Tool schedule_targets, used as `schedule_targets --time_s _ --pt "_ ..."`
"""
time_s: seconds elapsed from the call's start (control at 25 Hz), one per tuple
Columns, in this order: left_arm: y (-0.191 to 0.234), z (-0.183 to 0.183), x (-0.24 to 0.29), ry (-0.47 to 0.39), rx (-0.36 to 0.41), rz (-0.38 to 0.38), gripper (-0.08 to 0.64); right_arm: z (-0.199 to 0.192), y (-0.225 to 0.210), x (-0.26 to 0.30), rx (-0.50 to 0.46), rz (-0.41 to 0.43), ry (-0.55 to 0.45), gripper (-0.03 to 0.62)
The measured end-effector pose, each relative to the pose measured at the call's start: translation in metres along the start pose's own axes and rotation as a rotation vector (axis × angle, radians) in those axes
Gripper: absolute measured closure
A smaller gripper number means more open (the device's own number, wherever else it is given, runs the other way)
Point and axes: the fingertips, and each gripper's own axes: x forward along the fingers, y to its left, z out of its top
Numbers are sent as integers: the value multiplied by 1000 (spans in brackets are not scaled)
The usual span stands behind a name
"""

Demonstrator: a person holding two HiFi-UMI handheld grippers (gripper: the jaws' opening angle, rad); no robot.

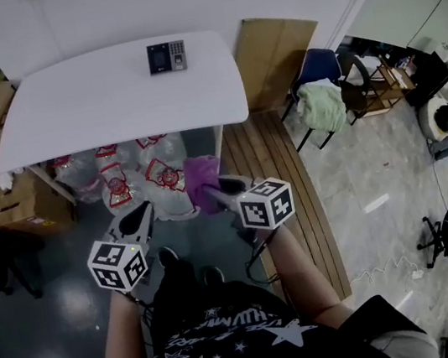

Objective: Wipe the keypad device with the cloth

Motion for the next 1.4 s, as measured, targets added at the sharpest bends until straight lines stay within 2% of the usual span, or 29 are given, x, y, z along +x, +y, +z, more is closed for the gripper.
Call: schedule_targets --time_s 0.24,0.44,0.72,0.88,1.12,1.4 --pt "48 19 30 -5 -14 -18 552 18 -15 33 -5 -37 32 495" --pt "91 49 56 -20 -3 -61 551 57 -35 63 4 -97 -9 495" --pt "156 62 100 29 -13 -134 552 88 -66 113 45 -175 -8 495" --pt "177 74 122 39 -10 -177 552 102 -85 130 74 -230 -22 495" --pt "212 76 137 55 -19 -245 551 107 -87 156 103 -314 -64 495" --pt "213 87 147 54 -29 -278 551 115 -98 140 128 -378 -73 495"
